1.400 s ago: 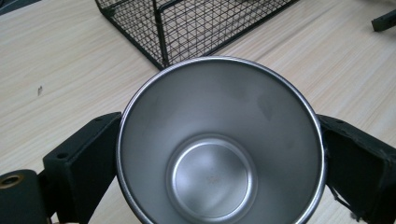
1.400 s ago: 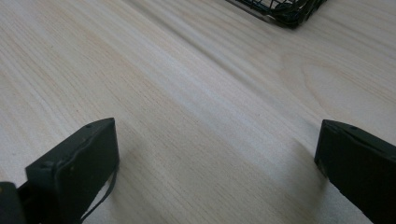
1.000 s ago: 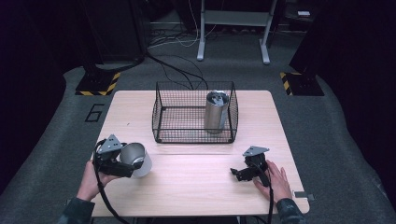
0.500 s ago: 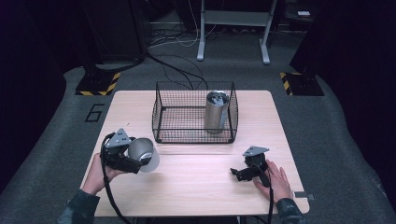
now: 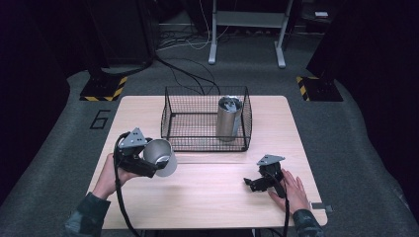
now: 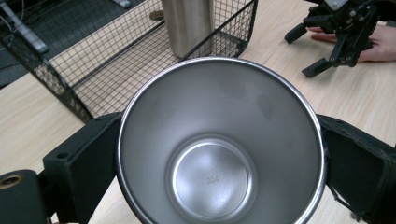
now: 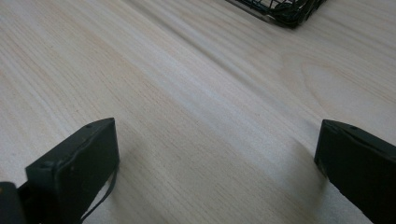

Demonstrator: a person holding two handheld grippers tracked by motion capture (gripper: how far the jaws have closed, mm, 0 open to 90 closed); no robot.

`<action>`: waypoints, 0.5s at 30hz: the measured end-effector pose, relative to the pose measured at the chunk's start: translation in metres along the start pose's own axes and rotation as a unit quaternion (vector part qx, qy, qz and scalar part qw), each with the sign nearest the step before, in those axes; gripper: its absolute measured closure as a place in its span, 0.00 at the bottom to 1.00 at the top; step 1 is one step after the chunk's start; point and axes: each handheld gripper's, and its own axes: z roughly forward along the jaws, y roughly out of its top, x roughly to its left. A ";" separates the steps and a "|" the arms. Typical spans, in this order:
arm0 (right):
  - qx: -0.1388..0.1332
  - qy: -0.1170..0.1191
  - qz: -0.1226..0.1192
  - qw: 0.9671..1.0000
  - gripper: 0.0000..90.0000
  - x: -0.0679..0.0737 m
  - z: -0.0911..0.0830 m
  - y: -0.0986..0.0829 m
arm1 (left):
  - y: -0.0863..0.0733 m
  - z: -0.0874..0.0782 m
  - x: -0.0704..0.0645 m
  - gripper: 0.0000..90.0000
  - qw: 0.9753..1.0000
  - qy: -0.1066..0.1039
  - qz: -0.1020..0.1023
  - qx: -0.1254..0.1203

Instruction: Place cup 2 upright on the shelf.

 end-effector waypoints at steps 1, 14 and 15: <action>0.000 0.000 0.001 1.000 0.00 0.000 0.000 0.000 | 0.002 0.001 0.000 0.07 1.000 -0.002 0.000 -0.002; 0.001 0.002 -0.002 1.000 0.00 0.000 0.000 0.000 | 0.030 0.017 0.001 0.07 1.000 -0.013 0.016 0.000; -0.001 0.002 -0.007 1.000 0.00 -0.001 0.000 0.000 | 0.032 0.019 0.000 0.07 1.000 -0.013 0.013 -0.002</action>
